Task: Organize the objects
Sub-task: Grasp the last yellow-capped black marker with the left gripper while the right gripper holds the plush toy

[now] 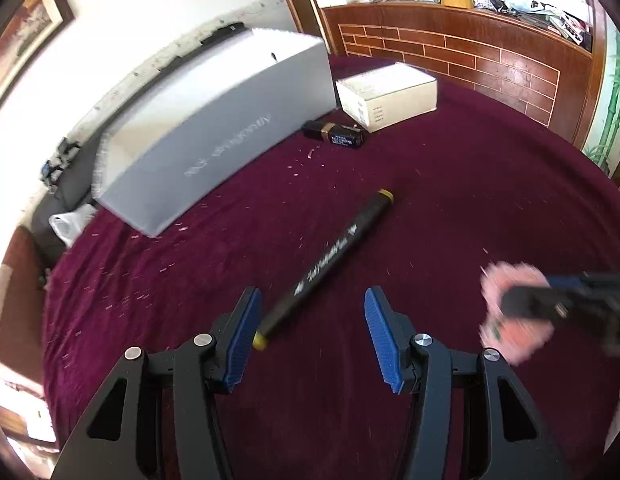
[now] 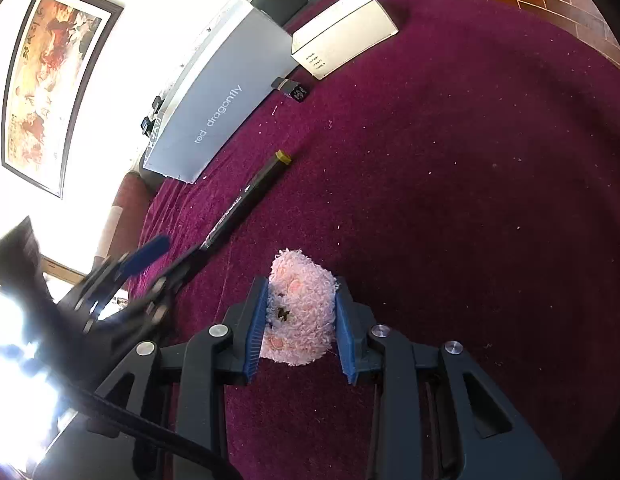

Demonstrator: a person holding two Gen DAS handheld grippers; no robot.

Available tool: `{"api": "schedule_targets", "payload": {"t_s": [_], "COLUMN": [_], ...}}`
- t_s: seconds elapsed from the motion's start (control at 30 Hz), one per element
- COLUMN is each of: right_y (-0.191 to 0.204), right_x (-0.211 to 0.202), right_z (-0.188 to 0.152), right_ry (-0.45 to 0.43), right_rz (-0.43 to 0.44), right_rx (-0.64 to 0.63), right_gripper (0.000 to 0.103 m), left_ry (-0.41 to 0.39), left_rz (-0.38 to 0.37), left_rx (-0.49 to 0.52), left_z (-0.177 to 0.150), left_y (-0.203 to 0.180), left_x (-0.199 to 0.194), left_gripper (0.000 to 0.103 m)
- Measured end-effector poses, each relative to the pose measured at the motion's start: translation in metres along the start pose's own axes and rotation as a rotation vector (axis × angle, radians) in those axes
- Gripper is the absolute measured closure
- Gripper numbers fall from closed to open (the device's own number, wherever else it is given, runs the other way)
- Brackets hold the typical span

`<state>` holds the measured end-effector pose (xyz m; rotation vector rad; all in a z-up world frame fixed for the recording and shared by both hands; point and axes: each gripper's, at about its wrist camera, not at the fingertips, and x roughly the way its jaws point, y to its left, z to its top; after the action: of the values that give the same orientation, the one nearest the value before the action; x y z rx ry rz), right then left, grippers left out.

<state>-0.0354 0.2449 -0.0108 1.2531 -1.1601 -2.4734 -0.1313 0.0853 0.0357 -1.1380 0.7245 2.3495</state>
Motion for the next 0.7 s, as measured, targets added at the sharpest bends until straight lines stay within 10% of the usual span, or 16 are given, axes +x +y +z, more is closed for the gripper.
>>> {"api": "schedule_targets", "payload": {"t_s": [0.23,0.37,0.7], "right_y": [-0.006,-0.006,-0.003], "right_x": [0.0,0.001,0.001], "right_z": [0.001,0.002,0.0], "right_ry": [0.011,0.008,0.003], "right_rz": [0.034,0.036,0.018], "right_rx": [0.035,0.036,0.016], "right_gripper": [0.074,0.074,0.073], "left_ry": [0.026,0.07,0.07], "left_rz": [-0.049,-0.095,-0.126], "left_rx": [0.02,-0.004,-0.015], "left_z": [0.007,0.003,-0.028], "left_y": [-0.003,-0.008,-0.034], "left_x": [0.032,0.027,-0.003], "left_gripper": [0.055,0.091,0.092]}}
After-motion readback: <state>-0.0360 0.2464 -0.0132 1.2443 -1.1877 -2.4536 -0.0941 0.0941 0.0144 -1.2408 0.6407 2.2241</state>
